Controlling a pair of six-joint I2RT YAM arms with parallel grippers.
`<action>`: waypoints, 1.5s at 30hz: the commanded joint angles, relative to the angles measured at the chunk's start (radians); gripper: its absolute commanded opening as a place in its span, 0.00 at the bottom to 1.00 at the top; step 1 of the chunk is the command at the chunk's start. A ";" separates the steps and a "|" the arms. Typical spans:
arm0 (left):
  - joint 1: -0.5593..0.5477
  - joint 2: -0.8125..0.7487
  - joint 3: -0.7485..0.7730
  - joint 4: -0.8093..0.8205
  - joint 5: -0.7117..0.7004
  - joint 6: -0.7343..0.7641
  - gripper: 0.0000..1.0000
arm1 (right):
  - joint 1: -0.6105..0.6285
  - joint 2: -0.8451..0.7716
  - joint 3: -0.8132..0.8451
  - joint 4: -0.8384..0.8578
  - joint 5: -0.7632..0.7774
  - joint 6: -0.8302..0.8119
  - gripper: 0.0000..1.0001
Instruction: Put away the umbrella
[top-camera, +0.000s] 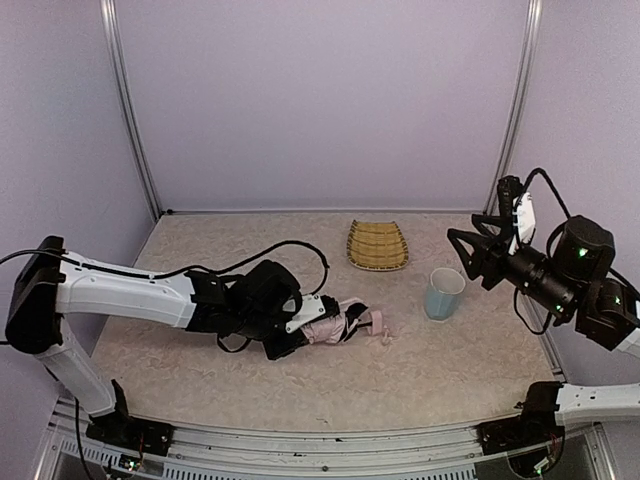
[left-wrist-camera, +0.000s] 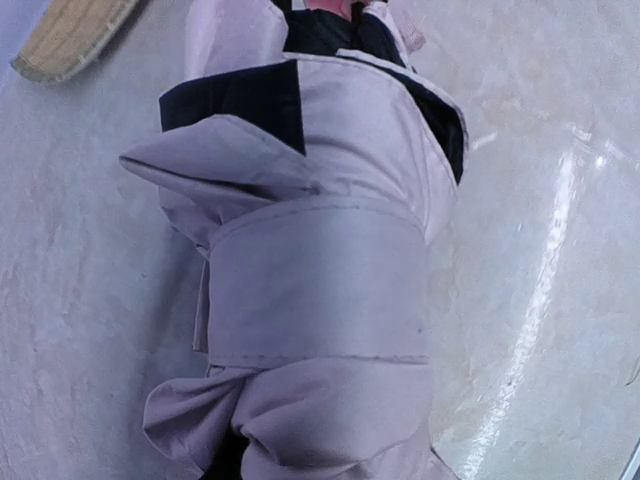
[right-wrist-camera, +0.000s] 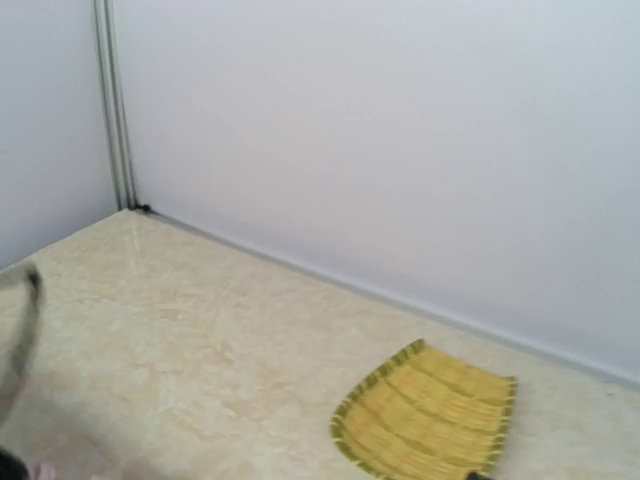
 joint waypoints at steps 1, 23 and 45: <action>-0.027 0.071 -0.001 -0.010 -0.035 0.048 0.59 | -0.005 -0.038 0.022 -0.101 -0.045 -0.071 0.60; 0.376 -0.610 -0.512 0.550 0.026 -0.533 0.99 | 0.219 1.380 0.994 -0.798 -0.184 -0.203 1.00; 0.400 -0.564 -0.523 0.579 0.156 -0.492 0.99 | 0.227 1.727 1.280 -0.994 -0.064 -0.183 0.47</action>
